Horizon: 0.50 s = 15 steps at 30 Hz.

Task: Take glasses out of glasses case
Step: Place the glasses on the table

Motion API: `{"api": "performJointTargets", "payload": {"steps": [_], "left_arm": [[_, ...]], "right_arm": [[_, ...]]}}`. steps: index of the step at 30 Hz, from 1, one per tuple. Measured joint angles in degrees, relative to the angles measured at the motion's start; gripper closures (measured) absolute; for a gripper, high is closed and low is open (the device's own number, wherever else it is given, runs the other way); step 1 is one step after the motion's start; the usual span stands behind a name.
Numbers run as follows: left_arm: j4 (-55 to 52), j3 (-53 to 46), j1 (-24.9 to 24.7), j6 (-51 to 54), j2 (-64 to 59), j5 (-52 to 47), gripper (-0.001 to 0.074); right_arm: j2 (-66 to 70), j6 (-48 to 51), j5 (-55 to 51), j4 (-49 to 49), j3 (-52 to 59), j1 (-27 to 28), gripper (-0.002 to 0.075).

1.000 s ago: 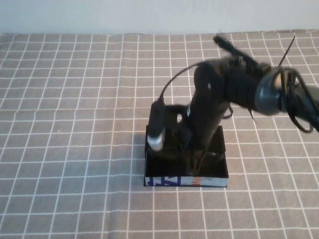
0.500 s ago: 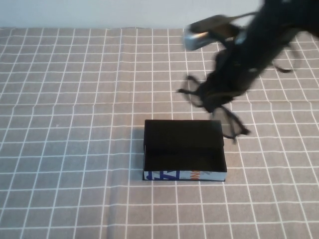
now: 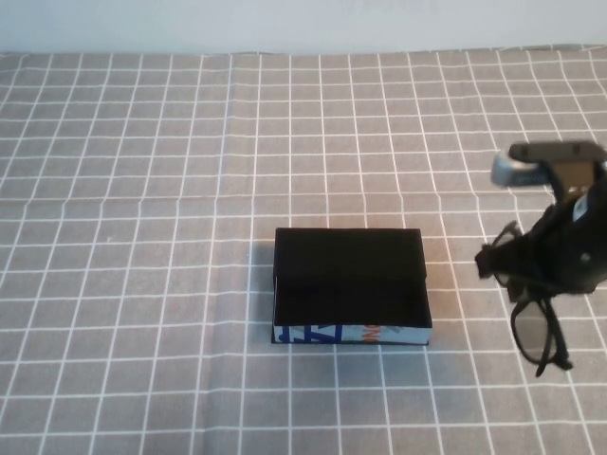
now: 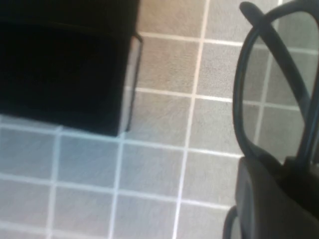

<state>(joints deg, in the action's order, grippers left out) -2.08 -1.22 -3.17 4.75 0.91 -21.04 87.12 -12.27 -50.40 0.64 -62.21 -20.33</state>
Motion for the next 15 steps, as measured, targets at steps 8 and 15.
{"api": "performJointTargets", "payload": {"steps": [8, 15], "left_arm": [[0.0, 0.0, 0.0, 0.0, 0.0, 0.0, 0.0740], [0.0, 0.0, 0.0, 0.0, 0.0, 0.0, 0.0740]], "right_arm": [[9.4, -0.7, 9.0, 0.2, 1.5, 0.0, 0.0655], [12.4, -0.7, 11.8, 0.2, 1.5, 0.0, 0.0533]]}}
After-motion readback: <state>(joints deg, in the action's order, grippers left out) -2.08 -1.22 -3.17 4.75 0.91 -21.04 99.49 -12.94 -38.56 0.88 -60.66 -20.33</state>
